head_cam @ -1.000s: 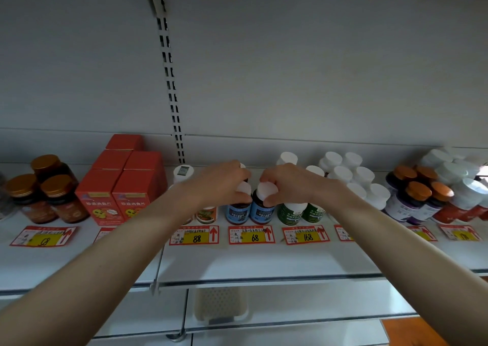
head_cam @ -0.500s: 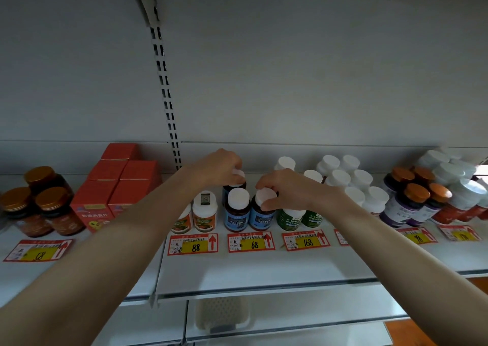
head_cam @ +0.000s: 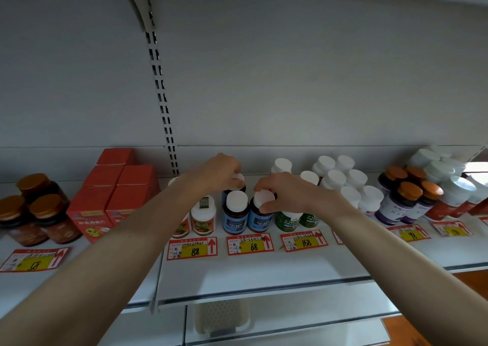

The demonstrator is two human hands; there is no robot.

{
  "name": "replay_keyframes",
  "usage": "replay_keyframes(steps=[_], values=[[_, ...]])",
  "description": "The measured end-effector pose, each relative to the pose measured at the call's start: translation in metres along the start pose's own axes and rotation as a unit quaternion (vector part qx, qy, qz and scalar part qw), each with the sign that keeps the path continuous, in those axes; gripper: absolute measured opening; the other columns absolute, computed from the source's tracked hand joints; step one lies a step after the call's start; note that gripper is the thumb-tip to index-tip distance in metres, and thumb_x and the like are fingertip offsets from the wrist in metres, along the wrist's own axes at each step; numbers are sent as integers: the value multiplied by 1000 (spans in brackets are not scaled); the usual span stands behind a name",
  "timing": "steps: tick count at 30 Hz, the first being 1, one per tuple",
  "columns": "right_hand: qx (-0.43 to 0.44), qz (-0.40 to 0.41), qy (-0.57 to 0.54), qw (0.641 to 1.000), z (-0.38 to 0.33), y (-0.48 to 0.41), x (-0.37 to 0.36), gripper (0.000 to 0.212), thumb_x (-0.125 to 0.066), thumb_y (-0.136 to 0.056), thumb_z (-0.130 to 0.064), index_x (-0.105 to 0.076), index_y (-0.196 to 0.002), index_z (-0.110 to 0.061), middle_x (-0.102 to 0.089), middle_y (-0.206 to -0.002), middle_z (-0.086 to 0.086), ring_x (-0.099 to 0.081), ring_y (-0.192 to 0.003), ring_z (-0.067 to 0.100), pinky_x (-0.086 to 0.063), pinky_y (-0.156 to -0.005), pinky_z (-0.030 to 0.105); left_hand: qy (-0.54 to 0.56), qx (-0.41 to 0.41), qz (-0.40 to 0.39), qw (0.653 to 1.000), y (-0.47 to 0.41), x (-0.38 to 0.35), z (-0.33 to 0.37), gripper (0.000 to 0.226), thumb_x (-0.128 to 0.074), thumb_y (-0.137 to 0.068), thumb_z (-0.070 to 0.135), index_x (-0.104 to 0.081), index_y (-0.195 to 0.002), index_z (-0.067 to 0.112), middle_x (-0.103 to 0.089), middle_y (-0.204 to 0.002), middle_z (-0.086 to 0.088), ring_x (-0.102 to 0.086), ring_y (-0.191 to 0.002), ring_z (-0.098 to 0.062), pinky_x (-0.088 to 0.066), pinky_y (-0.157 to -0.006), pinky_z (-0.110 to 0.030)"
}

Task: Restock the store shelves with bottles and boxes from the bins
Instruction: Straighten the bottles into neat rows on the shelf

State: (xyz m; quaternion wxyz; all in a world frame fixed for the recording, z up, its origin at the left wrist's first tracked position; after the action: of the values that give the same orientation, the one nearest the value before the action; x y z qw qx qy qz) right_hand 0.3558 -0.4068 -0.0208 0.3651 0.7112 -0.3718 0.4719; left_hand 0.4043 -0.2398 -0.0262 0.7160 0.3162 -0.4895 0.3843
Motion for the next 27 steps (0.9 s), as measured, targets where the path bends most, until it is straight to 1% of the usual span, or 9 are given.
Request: replay_keyframes(steps=[4, 8, 10, 13, 17, 21, 23, 25, 27], values=[[7, 41, -13, 999, -3, 9, 2, 28, -61, -86, -27, -61, -111, -15, -63, -112, 0, -54, -92, 11, -45, -76, 28, -9, -13, 47, 999, 1, 1, -1, 38, -49, -94, 31, -62, -103, -4, -63, -98, -19, -59, -90, -29, -44, -75, -35], [17, 102, -18, 994, -12, 28, 0, 22, -58, -88, -26, -70, -96, -9, -69, -102, 3, -61, -86, 15, -49, -77, 33, -13, -25, 139, 990, -3, 10, -3, 34, -47, -95, 27, -63, -93, -3, -62, -90, -19, -60, -84, -31, -45, -70, -35], [6, 96, -25, 995, -15, 37, -5, 20, -58, -88, -23, -72, -88, -9, -70, -95, 4, -62, -82, 15, -48, -75, 34, -4, -28, 163, 986, -8, 15, -1, 34, -47, -95, 27, -63, -101, -2, -61, -98, -18, -59, -89, -32, -49, -76, -38], [-29, 97, -46, 994, -17, 51, -9, 19, -57, -89, -23, -72, -91, -11, -70, -95, 2, -62, -85, 15, -47, -76, 34, -1, -34, 175, 984, -14, 19, 6, 36, -45, -96, 28, -60, -113, 1, -60, -107, -19, -57, -96, -31, -47, -81, -41], [-84, 119, -43, 988, -9, 72, -6, 22, -53, -91, -19, -70, -96, -5, -68, -102, 5, -59, -91, 18, -44, -80, 33, 2, -50, 172, 984, -18, 15, 22, 34, -45, -96, 27, -58, -116, 2, -58, -109, -19, -55, -99, -31, -45, -83, -40], [-130, 162, -66, 976, 22, 87, 6, 18, -56, -90, -20, -71, -95, -10, -68, -102, -2, -55, -81, 7, -42, -76, 22, 7, -65, 171, 983, -18, 6, 44, 33, -46, -95, 25, -60, -112, 0, -59, -110, -19, -56, -100, -31, -46, -84, -40], [-146, 167, -52, 974, 43, 90, 13, 19, -56, -90, -19, -70, -90, -7, -69, -99, 4, -59, -86, 16, -44, -80, 29, 1, -65, 166, 984, -20, 1, 55, 33, -47, -95, 27, -60, -112, 2, -60, -111, -18, -55, -100, -31, -46, -84, -40], [-153, 171, -36, 973, 61, 92, 22, 18, -55, -89, -22, -70, -89, -13, -69, -97, 4, -60, -92, 21, -46, -83, 34, -2, -66, 165, 984, -22, -3, 63, 32, -47, -94, 26, -61, -113, 4, -59, -111, -16, -55, -102, -31, -44, -85, -38], [-127, 165, -47, 977, 76, 93, 32, 15, -56, -89, -22, -70, -89, -17, -70, -97, -2, -60, -92, 15, -44, -81, 24, 5, -60, 169, 984, -22, -7, 71, 32, -48, -94, 26, -60, -112, 4, -60, -109, -16, -55, -102, -31, -42, -83, -35]])
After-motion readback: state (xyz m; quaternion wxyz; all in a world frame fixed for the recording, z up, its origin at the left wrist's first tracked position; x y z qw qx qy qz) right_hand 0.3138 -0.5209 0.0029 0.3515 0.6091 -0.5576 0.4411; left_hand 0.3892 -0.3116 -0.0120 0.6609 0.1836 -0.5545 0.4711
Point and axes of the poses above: each hand's wrist, its own y-axis away from the middle knuckle, its own x-axis out of the back of the hand, z = x × y, the point moved 1 cm from there along -y, towards the middle knuckle
